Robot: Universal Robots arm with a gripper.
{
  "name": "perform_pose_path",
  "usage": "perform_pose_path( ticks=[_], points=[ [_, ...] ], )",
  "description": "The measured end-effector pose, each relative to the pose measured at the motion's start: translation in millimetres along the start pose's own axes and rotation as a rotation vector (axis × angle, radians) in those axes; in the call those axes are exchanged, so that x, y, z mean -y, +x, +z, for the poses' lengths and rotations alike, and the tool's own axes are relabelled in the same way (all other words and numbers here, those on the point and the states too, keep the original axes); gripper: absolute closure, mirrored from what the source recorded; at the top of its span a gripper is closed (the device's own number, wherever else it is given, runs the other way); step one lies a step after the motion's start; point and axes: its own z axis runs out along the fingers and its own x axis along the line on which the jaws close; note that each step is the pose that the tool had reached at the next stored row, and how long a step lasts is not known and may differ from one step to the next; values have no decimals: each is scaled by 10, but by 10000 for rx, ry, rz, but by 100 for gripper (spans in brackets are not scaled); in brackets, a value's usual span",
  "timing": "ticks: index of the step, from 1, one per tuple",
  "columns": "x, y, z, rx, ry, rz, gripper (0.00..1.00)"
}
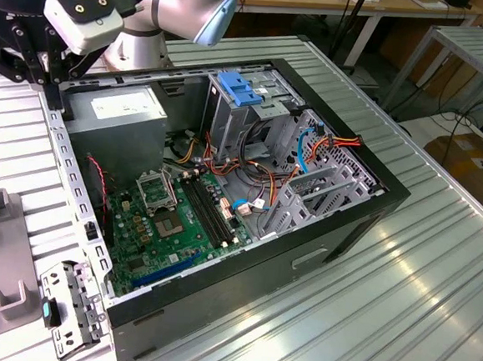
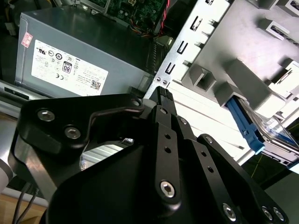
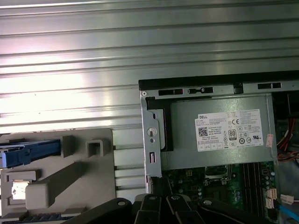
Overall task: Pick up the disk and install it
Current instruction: 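Reach for the disk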
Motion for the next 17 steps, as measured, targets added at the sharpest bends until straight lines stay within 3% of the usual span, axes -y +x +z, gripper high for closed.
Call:
perform_pose_path(
  ticks=[17],
  points=[
    [5, 56, 2, 0, 0, 0, 89]
  ],
)
